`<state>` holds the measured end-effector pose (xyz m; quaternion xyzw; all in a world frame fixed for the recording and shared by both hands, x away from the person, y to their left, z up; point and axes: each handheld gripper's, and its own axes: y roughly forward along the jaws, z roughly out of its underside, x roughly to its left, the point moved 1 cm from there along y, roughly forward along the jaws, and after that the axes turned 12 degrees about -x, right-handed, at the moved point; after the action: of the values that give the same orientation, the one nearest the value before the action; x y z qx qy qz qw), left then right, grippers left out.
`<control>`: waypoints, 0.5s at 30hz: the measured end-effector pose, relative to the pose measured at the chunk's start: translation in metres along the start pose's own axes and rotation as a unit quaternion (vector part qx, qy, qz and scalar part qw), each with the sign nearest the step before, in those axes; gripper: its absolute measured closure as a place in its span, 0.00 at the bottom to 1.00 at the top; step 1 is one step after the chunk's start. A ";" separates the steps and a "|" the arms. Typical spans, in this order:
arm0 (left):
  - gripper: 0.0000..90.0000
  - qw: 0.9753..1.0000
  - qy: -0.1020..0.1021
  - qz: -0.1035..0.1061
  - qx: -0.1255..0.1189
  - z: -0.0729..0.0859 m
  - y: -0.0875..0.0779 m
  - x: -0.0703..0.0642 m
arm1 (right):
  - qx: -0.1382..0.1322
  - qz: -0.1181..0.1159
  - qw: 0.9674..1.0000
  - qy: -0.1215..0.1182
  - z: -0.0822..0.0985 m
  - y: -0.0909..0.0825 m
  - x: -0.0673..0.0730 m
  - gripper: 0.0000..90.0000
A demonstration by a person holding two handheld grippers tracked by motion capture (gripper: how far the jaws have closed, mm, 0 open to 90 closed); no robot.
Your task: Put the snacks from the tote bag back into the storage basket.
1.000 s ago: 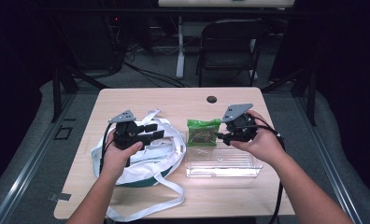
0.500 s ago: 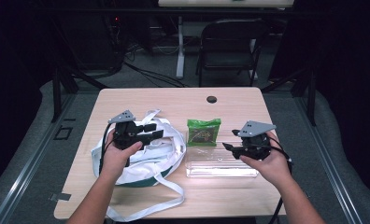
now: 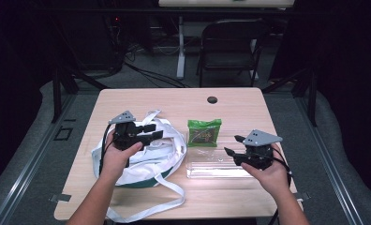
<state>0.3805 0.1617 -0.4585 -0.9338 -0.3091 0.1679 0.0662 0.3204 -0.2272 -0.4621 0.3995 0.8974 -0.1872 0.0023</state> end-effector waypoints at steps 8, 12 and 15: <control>0.56 1.000 0.000 -0.003 0.005 0.002 0.002 0.001 | -0.019 0.016 1.000 0.018 0.010 -0.003 0.003 0.48; 0.56 1.000 0.000 -0.005 0.009 0.003 0.003 0.000 | -0.025 0.024 0.999 0.018 0.017 -0.005 0.005 0.48; 0.56 1.000 0.003 -0.006 0.012 0.004 0.003 0.001 | -0.036 0.030 0.999 0.013 0.024 -0.006 0.007 0.48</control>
<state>0.3821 0.1600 -0.4630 -0.9316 -0.3123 0.1686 0.0791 0.3075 -0.2335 -0.4832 0.4281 0.8912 -0.1499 0.0107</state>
